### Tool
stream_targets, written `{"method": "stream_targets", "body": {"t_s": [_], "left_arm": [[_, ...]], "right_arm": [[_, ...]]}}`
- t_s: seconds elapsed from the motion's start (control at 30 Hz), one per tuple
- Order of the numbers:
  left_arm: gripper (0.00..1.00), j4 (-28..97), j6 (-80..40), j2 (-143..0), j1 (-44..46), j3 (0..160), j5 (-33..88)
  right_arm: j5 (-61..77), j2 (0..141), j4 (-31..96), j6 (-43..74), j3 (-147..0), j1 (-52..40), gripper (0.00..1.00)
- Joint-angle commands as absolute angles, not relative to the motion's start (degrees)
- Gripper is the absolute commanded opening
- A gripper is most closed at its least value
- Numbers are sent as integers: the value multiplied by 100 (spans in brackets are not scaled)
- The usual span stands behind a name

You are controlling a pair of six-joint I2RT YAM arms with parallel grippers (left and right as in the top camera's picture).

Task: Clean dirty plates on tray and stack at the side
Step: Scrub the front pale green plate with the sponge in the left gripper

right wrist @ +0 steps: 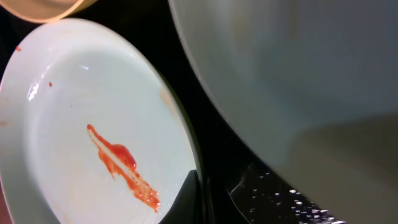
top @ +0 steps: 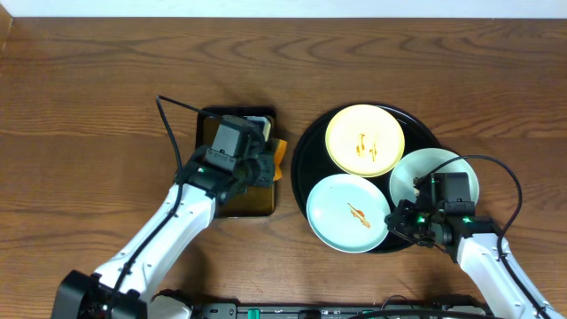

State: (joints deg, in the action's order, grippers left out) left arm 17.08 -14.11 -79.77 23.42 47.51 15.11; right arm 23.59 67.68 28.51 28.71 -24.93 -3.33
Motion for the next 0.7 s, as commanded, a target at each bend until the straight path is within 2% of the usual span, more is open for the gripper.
{"method": "stream_targets", "body": {"t_s": [0.0,0.13,0.47,0.67], "left_arm": [[7,1559,-1562,-7859,2480,4869,1739],[7,976,-2145,-7861,2895,4869,2510],[7,-279,-4499,-8385,4331,4866,2502],[7,-617,-5231,-9172,4762,4866,2508]], "right_arm": [[2403,6790,2803,2867,-2460,-489,1],[2388,6790,2773,2869,-2460,-589,1],[2383,6790,2718,2869,-2460,-609,1],[2381,6790,2718,2871,-2460,-609,1]]}}
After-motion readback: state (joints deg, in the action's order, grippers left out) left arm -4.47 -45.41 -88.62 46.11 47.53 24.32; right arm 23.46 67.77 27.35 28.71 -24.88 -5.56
